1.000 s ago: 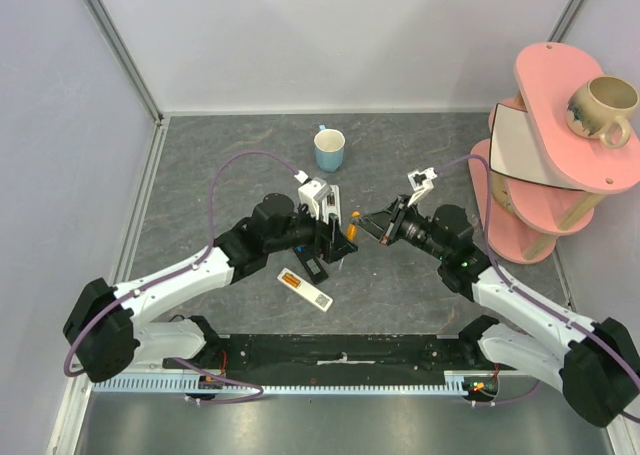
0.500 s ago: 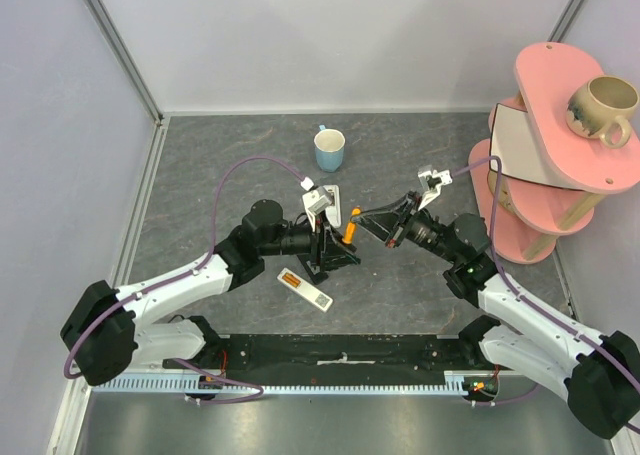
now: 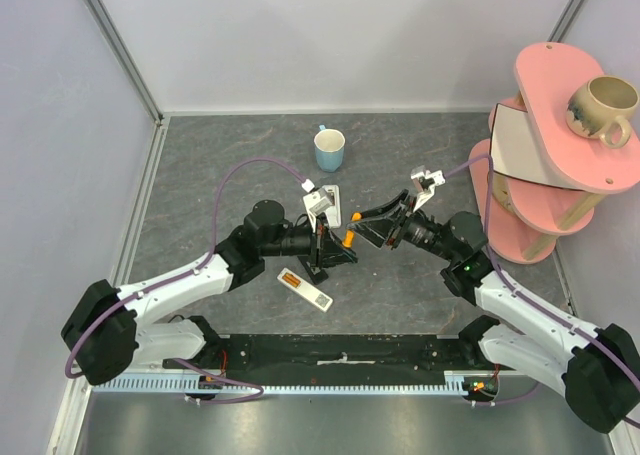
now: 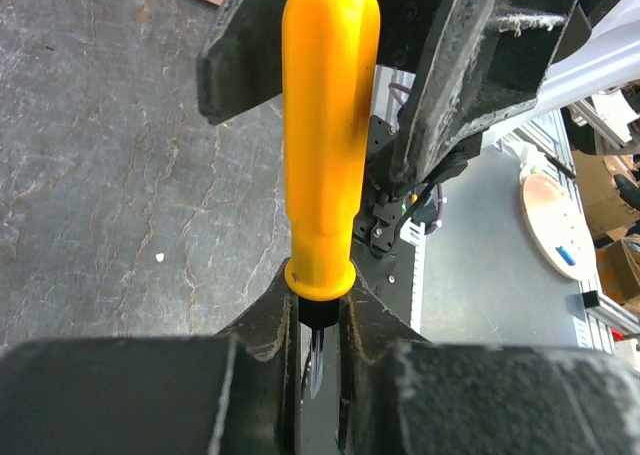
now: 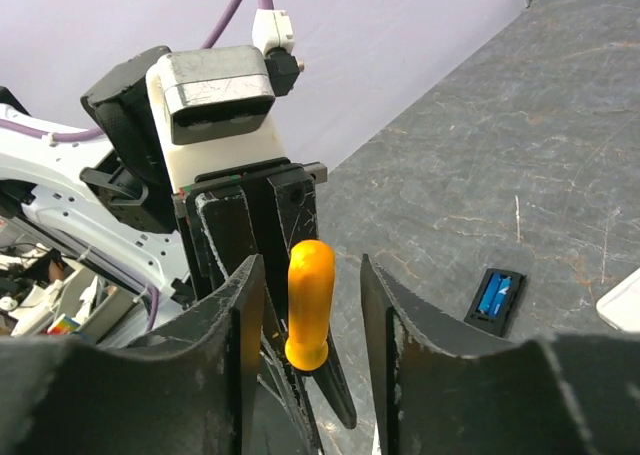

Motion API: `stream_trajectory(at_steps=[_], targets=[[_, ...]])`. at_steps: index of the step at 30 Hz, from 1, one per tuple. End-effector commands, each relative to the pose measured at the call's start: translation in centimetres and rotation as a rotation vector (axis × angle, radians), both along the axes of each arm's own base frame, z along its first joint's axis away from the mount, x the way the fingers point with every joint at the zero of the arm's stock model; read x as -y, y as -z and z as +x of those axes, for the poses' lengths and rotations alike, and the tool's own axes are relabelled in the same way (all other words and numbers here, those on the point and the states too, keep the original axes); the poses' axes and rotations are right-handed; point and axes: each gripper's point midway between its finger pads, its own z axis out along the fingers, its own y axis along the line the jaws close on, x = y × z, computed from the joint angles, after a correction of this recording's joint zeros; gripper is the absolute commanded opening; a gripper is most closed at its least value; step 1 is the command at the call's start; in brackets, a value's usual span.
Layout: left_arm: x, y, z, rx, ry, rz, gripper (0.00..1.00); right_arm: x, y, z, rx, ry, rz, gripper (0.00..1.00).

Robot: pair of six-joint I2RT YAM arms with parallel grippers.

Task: Unload the batteries from the remote control

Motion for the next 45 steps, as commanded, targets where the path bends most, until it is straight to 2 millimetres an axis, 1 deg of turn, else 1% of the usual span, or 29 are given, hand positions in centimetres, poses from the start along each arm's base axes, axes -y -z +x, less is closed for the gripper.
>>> stream_trajectory(at_steps=[1, 4, 8, 11, 13, 14, 15, 17, 19, 20, 21, 22, 23, 24, 25, 26, 27, 28, 30, 31, 33, 35, 37, 38, 39, 40, 41, 44, 45], targets=[[0.3, -1.4, 0.7, 0.064, -0.012, -0.008, 0.02, -0.4, -1.5, -0.1, 0.032, -0.023, 0.008, 0.51], [0.3, -1.3, 0.8, 0.066, -0.022, -0.004, 0.02, -0.6, -1.3, -0.1, 0.02, -0.036, 0.009, 0.5], [0.2, -1.2, 0.9, 0.066, -0.028, -0.001, 0.02, -0.6, -1.0, -0.1, 0.006, -0.038, 0.01, 0.37], [0.2, -1.1, 0.9, 0.066, -0.026, 0.002, 0.02, -0.5, -1.0, -0.2, 0.005, -0.035, 0.01, 0.31], [0.2, -1.1, 0.9, 0.066, -0.026, 0.002, 0.02, -0.6, -1.0, -0.3, 0.008, -0.039, 0.011, 0.19], [0.3, -1.0, 0.9, 0.064, -0.026, 0.004, 0.02, -0.6, -0.9, -0.2, 0.004, -0.043, 0.01, 0.03], [0.3, -1.0, 0.9, 0.066, -0.026, 0.005, 0.02, -0.7, -0.8, -0.3, 0.002, -0.047, 0.009, 0.0], [0.2, -0.9, 0.9, 0.064, -0.03, 0.012, 0.02, -0.8, -0.6, -0.2, -0.001, -0.05, 0.004, 0.0], [0.0, -0.7, 1.2, 0.072, -0.046, 0.028, 0.2, -0.6, -0.3, 0.0, -0.001, -0.033, -0.004, 0.0], [-0.1, -0.6, 1.3, 0.076, -0.055, 0.036, 0.34, -0.5, -0.3, 0.3, 0.002, -0.014, -0.01, 0.0], [-0.5, -0.5, 1.4, 0.081, -0.065, 0.055, 0.71, -0.3, 0.5, 0.5, -0.022, 0.003, -0.036, 0.0], [-0.8, -0.2, 1.9, 0.085, -0.104, 0.07, 0.77, 0.0, 0.9, 1.3, -0.016, 0.05, -0.059, 0.0], [-1.1, -0.1, 2.1, 0.089, -0.127, 0.08, 0.8, 0.3, 0.8, 1.5, -0.012, 0.077, -0.073, 0.0], [-1.8, 0.3, 2.1, 0.085, -0.156, 0.104, 0.85, 0.7, 2.1, 1.8, -0.052, 0.104, -0.118, 0.0], [-2.5, 0.6, 3.2, 0.09, -0.234, 0.128, 0.87, 1.0, 2.5, 2.3, -0.058, 0.137, -0.138, 0.0], [-3.1, 1.0, 3.6, 0.075, -0.284, 0.151, 0.88, 1.8, 2.4, 3.0, -0.052, 0.201, -0.151, 0.0], [-4.1, 2.4, 4.0, 0.043, -0.337, 0.209, 0.89, 2.3, 3.5, 3.3, -0.084, 0.237, -0.187, 0.0], [-5.5, 2.8, 5.6, 0.045, -0.465, 0.25, 0.89, 2.7, 3.8, 3.6, -0.09, 0.267, -0.202, 0.0], [-7.9, 4.3, 7.0, -0.028, -0.637, 0.332, 0.89, 3.8, 4.4, 4.3, -0.107, 0.342, -0.229, 0.0], [-9.9, 5.6, 7.7, -0.041, -0.742, 0.406, 0.9, 4.1, 4.5, 4.5, -0.11, 0.36, -0.233, 0.0], [-11.3, 6.7, 8.3, -0.08, -0.83, 0.444, 0.98, 4.4, 4.9, 4.7, -0.118, 0.384, -0.248, 0.0], [-12.5, 8.2, 8.9, -0.137, -0.889, 0.488, 0.99, 4.4, 5.4, 4.9, -0.124, 0.387, -0.258, 0.0], [-12.4, 9.3, 9.1, -0.197, -0.867, 0.499, 0.99, 4.4, 5.9, 4.9, -0.132, 0.384, -0.266, 0.0], [-12.9, 10.4, 9.7, -0.24, -0.881, 0.522, 0.99, 4.4, 5.8, 4.8, -0.131, 0.381, -0.263, 0.0], [-12.9, 11.0, 9.8, -0.259, -0.876, 0.531, 0.99, 4.4, 6.0, 4.9, -0.133, 0.386, -0.267, 0.0], [-12.6, 11.3, 9.9, -0.274, -0.858, 0.53, 0.99, 4.5, 6.1, 4.9, -0.133, 0.386, -0.269, 0.0], [-12.6, 12.4, 10.3, -0.289, -0.859, 0.556, 0.99, 4.5, 6.3, 4.9, -0.135, 0.387, -0.273, 0.0], [-11.9, 13.3, 10.8, -0.298, -0.836, 0.571, 0.99, 4.6, 6.6, 4.9, -0.135, 0.394, -0.284, 0.0], [-11.6, 14.1, 10.9, -0.309, -0.824, 0.59, 0.99, 4.7, 6.7, 4.9, -0.137, 0.395, -0.288, 0.0]])
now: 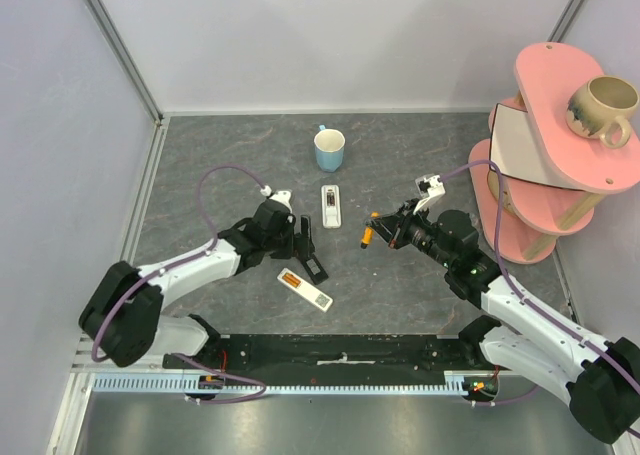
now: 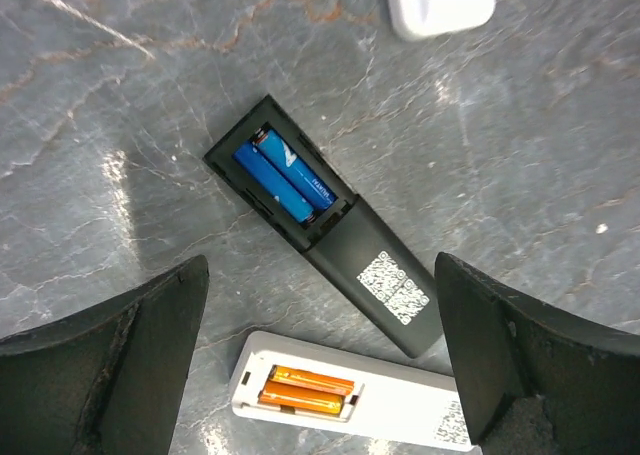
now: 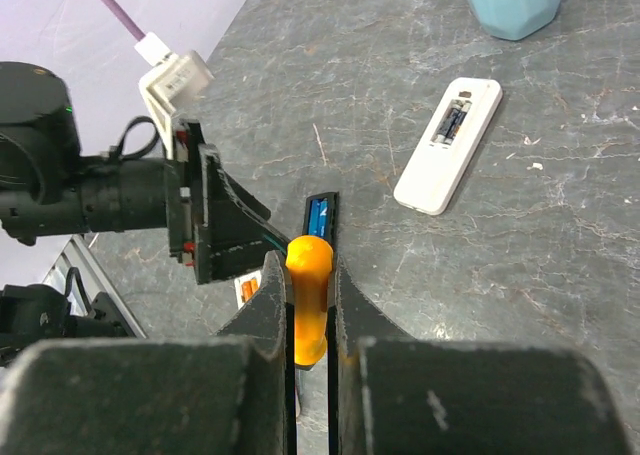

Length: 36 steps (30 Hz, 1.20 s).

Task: Unload the batteries from the remote control

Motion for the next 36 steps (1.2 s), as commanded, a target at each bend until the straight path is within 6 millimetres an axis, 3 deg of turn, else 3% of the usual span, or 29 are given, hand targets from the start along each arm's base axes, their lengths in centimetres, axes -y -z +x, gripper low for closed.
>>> stream_trajectory(at_steps=[1, 14, 17, 21, 30, 33, 36], targets=[[2.1, -0.1, 1.4, -0.021, 0.01, -0.047, 0.99, 0.3, -0.8, 0.6, 0.039, 0.028, -0.011, 0.0], [8.6, 2.6, 1.5, -0.087, 0.198, -0.034, 0.92, 0.6, -0.1, 0.7, 0.028, 0.042, -0.027, 0.0], [8.3, 3.4, 1.3, -0.074, 0.181, 0.062, 0.92, 0.7, -0.2, 0.6, 0.03, 0.044, -0.03, 0.0], [6.3, 3.7, 1.3, -0.01, 0.147, 0.242, 0.92, 1.1, -0.2, 0.7, 0.037, 0.063, -0.036, 0.0], [4.5, 6.1, -2.2, -0.031, 0.16, 0.407, 0.84, 1.4, -0.3, 0.7, 0.043, 0.075, -0.037, 0.0], [4.1, 6.7, -3.1, -0.052, 0.18, 0.407, 0.71, 1.6, -0.4, 0.6, 0.048, 0.082, -0.038, 0.0], [4.0, 6.8, -3.6, -0.058, 0.205, 0.394, 0.51, 1.9, -0.6, 0.6, 0.055, 0.095, -0.043, 0.0]])
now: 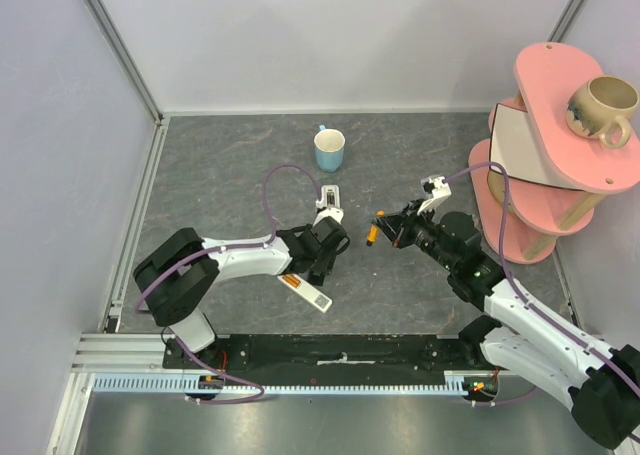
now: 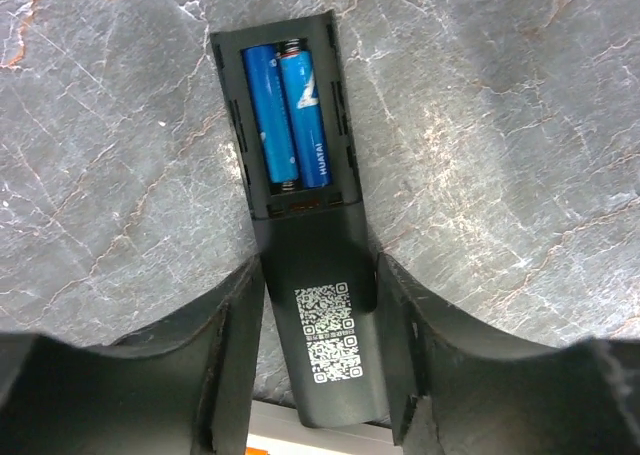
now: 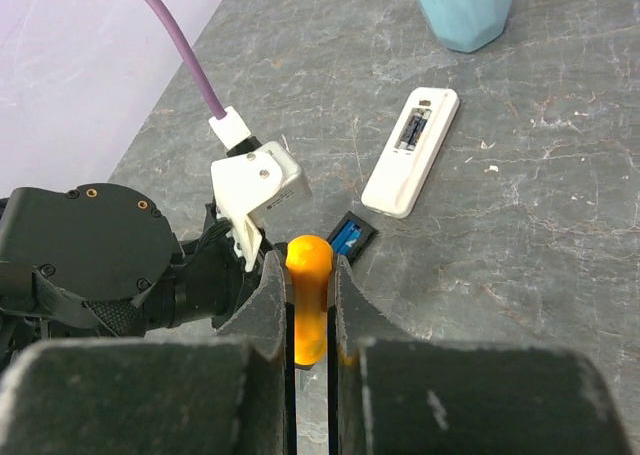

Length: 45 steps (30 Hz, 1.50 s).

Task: Unload the batteries from the remote control

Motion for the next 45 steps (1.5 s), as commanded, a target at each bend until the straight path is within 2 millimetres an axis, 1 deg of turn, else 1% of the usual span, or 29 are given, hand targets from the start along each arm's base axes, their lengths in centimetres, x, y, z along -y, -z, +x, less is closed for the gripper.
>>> stream_trajectory(at_steps=[1, 2, 3, 4, 7, 8, 11, 12, 14, 15, 16, 18, 19, 23, 24, 27, 30, 33, 34, 36, 37, 39, 40, 44, 45], targets=[[-2.1, 1.5, -1.5, -0.035, 0.019, 0.061, 0.46, 0.7, -0.8, 0.1, 0.041, 0.03, -0.003, 0.0], [-2.2, 1.6, -1.4, -0.03, 0.021, 0.064, 0.23, 0.7, -0.8, 0.1, 0.041, 0.029, -0.001, 0.0], [-2.2, 1.6, -1.3, -0.025, 0.025, 0.069, 0.12, 0.6, -0.9, 0.0, 0.046, 0.024, 0.001, 0.0], [-2.2, 1.6, -1.2, -0.019, 0.039, 0.08, 0.09, 0.6, -0.9, 0.0, 0.047, 0.019, -0.001, 0.0], [-0.6, 1.0, -0.6, -0.015, 0.09, 0.062, 0.09, 0.7, -0.9, 0.1, 0.045, 0.022, -0.003, 0.0], [0.1, 0.8, -0.4, -0.009, 0.104, 0.043, 0.06, 0.9, -0.8, 0.1, 0.045, 0.028, -0.005, 0.0], [2.2, -0.2, -0.3, 0.0, 0.167, -0.035, 0.04, 2.3, -0.1, 0.8, 0.02, 0.08, -0.025, 0.0], [3.1, -0.6, -0.5, -0.004, 0.197, -0.073, 0.03, 3.2, 0.2, 1.3, 0.012, 0.109, -0.03, 0.0], [4.1, -1.3, -0.9, 0.009, 0.249, -0.102, 0.02, 3.9, 0.7, 1.6, -0.01, 0.117, -0.019, 0.0], [4.8, -1.7, -1.1, 0.016, 0.275, -0.125, 0.02, 5.3, 1.2, 2.3, -0.026, 0.158, -0.018, 0.0], [5.6, -2.1, -1.6, 0.032, 0.318, -0.127, 0.02, 5.4, 1.4, 2.2, -0.04, 0.144, -0.005, 0.0], [6.5, -2.5, -2.1, 0.058, 0.363, -0.124, 0.02, 6.8, 2.1, 2.9, -0.065, 0.177, -0.002, 0.0], [7.4, -3.0, -2.7, 0.073, 0.397, -0.127, 0.02, 7.2, 2.2, 3.1, -0.071, 0.182, -0.001, 0.0], [9.5, -3.4, -4.1, 0.105, 0.499, -0.116, 0.03, 8.3, 2.9, 3.4, -0.094, 0.198, 0.005, 0.0], [10.3, -3.5, -4.6, 0.118, 0.537, -0.117, 0.03, 8.5, 3.0, 3.5, -0.094, 0.201, 0.007, 0.0], [11.4, -3.5, -5.4, 0.122, 0.59, -0.121, 0.06, 8.8, 3.2, 3.5, -0.1, 0.2, 0.013, 0.0], [11.6, -2.9, -5.5, 0.113, 0.605, -0.107, 0.13, 8.9, 3.6, 3.4, -0.104, 0.199, 0.013, 0.0], [11.2, -2.0, -5.3, 0.101, 0.596, -0.068, 0.31, 8.9, 3.9, 3.2, -0.102, 0.196, 0.015, 0.0], [11.2, -2.0, -5.4, 0.099, 0.6, -0.065, 0.41, 9.0, 4.1, 3.2, -0.107, 0.197, 0.015, 0.0], [11.0, -1.9, -5.3, 0.1, 0.598, -0.06, 0.51, 8.9, 4.2, 3.1, -0.103, 0.194, 0.016, 0.0], [11.1, -1.9, -5.4, 0.1, 0.6, -0.061, 0.58, 8.8, 4.2, 3.0, -0.103, 0.19, 0.02, 0.0], [10.8, -2.1, -5.4, 0.109, 0.602, -0.057, 0.63, 8.8, 4.2, 3.0, -0.101, 0.187, 0.02, 0.0], [10.8, -2.2, -5.5, 0.113, 0.603, -0.057, 0.67, 8.7, 4.2, 3.0, -0.098, 0.181, 0.021, 0.0], [9.8, -2.4, -5.7, 0.119, 0.595, -0.056, 0.7, 8.7, 3.8, 2.8, -0.071, 0.17, 0.008, 0.0], [9.3, -2.3, -5.9, 0.114, 0.591, -0.054, 0.7, 8.8, 3.6, 2.7, -0.063, 0.169, 0.004, 0.0]])
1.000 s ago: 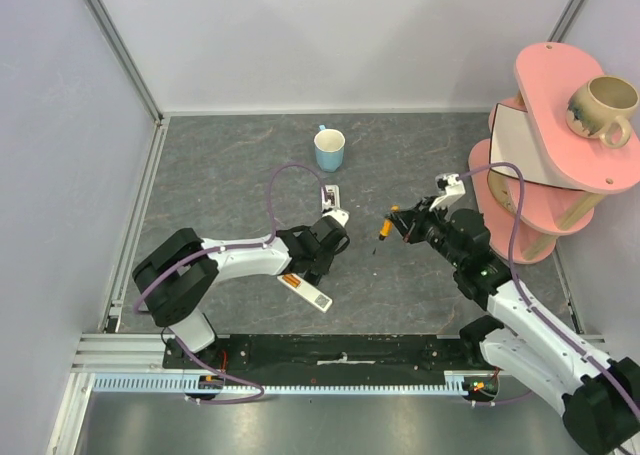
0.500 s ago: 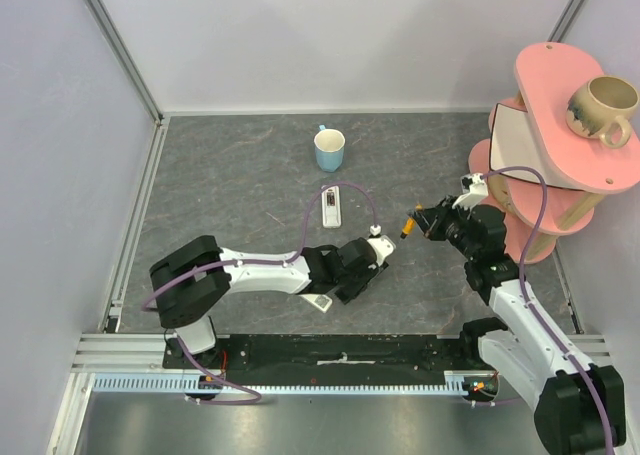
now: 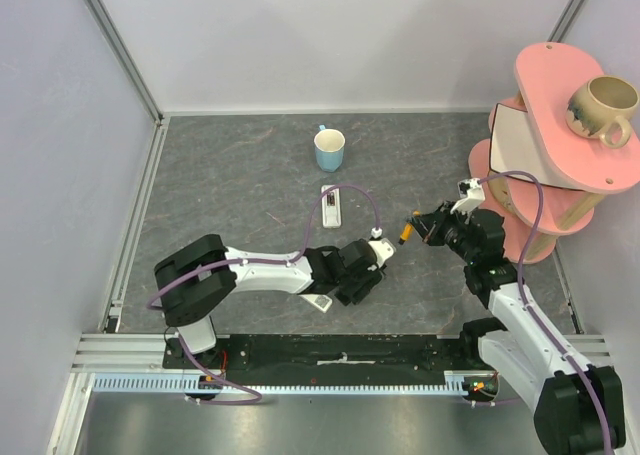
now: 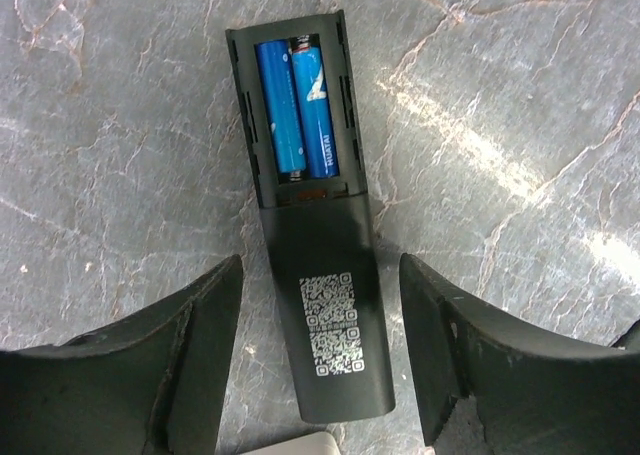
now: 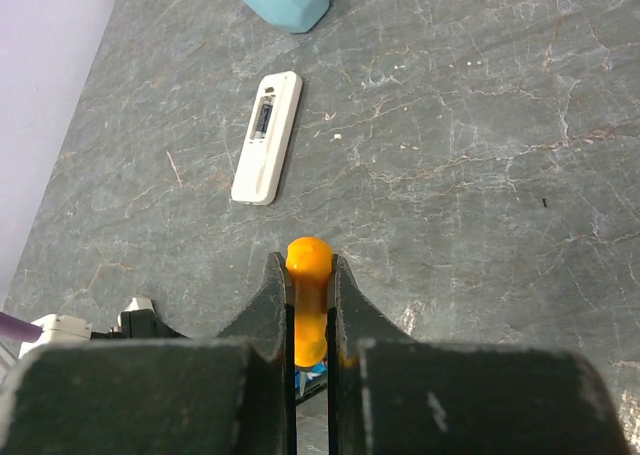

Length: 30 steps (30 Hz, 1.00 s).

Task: Unload the batteries from the remote control

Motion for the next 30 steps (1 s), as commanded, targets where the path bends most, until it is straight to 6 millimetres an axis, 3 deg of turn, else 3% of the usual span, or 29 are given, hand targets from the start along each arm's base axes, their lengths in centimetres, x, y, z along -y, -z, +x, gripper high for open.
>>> stream_trajectory(at_steps=[1, 9, 12, 15, 21, 25, 30], targets=[[-0.4, -1.8, 0.1, 0.05, 0.009, -0.038, 0.7, -0.2, -2.1, -0.1, 0.1, -0.028, -0.004, 0.0], [-2.9, 0.9, -1.8, -0.02, -0.006, -0.005, 0.65, -0.5, -2.5, -0.5, 0.137, -0.041, -0.015, 0.0], [-3.3, 1.5, -2.2, -0.036, -0.003, 0.001, 0.55, -1.2, -2.2, -0.5, 0.138, -0.044, -0.041, 0.0], [-3.5, 1.7, -2.5, -0.045, 0.005, -0.004, 0.38, -2.6, -2.6, -0.9, 0.154, -0.061, -0.069, 0.0], [-4.8, 0.9, -1.7, 0.005, -0.046, 0.009, 0.16, -5.1, -1.6, -1.2, 0.146, -0.073, -0.099, 0.0], [-6.3, 0.0, -0.1, 0.079, -0.134, 0.045, 0.14, -5.4, -0.7, -0.8, 0.139, -0.055, -0.067, 0.0], [-6.7, -1.9, 1.9, 0.158, -0.161, 0.068, 0.15, -6.0, -2.1, 0.6, 0.194, -0.038, -0.04, 0.0]])
